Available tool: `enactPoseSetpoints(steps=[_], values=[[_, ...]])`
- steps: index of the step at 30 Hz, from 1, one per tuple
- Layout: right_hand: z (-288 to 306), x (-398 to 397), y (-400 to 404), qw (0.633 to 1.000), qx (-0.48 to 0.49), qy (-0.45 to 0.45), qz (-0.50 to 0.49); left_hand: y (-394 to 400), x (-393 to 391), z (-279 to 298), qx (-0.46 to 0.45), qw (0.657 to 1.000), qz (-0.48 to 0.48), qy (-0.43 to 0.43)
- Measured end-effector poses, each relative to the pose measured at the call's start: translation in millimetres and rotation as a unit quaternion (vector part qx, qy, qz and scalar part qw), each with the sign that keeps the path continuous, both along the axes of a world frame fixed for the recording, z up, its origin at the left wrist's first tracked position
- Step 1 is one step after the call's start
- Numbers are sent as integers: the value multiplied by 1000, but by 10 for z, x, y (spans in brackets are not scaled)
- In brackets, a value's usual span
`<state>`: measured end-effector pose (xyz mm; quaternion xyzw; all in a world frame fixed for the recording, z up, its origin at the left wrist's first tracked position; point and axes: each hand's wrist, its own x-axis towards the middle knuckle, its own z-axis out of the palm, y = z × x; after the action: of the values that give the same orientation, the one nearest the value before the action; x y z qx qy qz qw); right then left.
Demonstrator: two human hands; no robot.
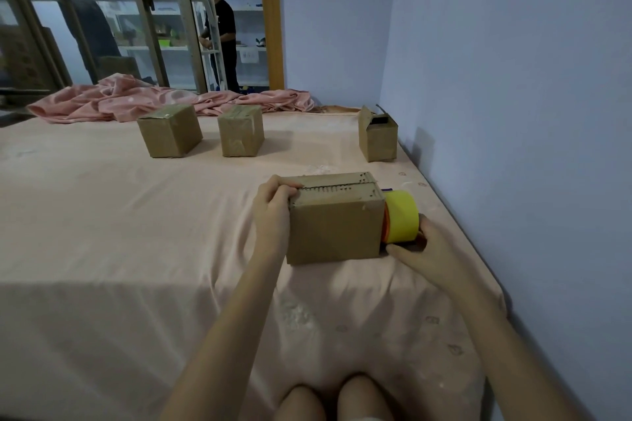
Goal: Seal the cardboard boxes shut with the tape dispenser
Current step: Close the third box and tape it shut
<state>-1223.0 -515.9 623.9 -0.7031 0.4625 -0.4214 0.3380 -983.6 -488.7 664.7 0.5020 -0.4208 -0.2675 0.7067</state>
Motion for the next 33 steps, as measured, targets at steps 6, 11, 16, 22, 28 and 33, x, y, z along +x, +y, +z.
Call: enactPoseSetpoints(steps=[6, 11, 16, 22, 28, 33], values=[[169, -160, 2, 986, -36, 159, 35, -31, 14, -39, 15, 996, -12, -88], [517, -160, 19, 977, -148, 115, -99, -32, 66, 31, 2, 934, 51, -353], [1020, -41, 218, 975, -182, -118, -39, 12, -9, 200, -17, 850, 70, -522], [1461, 252, 310, 889, -103, -445, 38, 26, -89, 346, -35, 805, 46, -590], [1620, 559, 291, 823, 64, -563, -35, -77, -61, 349, 7, 909, -1, -417], [1574, 705, 181, 806, 122, -576, -60, -140, -148, 413, 101, 986, -77, -106]])
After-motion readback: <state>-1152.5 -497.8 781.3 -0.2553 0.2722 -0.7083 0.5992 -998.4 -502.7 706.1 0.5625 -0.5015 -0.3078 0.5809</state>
